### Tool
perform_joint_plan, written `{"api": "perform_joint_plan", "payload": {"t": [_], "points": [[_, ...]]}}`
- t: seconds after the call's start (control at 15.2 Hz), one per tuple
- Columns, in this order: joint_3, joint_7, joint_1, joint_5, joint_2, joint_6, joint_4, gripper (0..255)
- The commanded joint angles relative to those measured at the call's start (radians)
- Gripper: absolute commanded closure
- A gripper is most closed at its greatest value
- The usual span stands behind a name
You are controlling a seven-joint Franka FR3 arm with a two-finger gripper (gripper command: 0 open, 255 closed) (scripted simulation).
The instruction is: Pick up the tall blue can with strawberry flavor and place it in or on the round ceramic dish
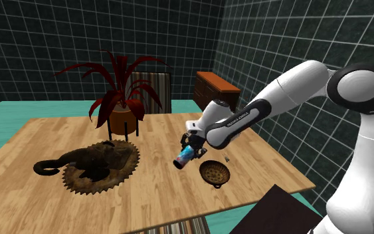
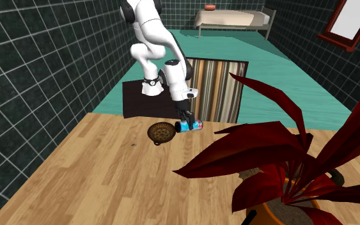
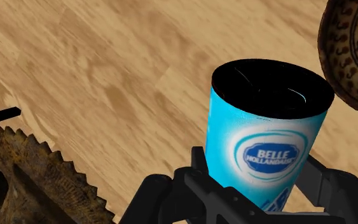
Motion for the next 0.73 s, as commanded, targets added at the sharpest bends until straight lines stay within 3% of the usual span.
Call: {"api": "perform_joint_plan", "payload": {"t": [0.0, 0.4, 0.59, 0.66], "points": [[0.045, -0.081, -0.079, 0.058, -0.044, 0.015, -0.063, 255], [0.211, -0.398, -0.339, 0.320, -0.173, 0.036, -0.227, 255], [0.277, -0.601, -0.452, 0.501, -0.243, 0.018, -0.287, 255], [0.295, -0.718, -0.500, 0.602, -0.285, -0.002, -0.315, 255]]}}
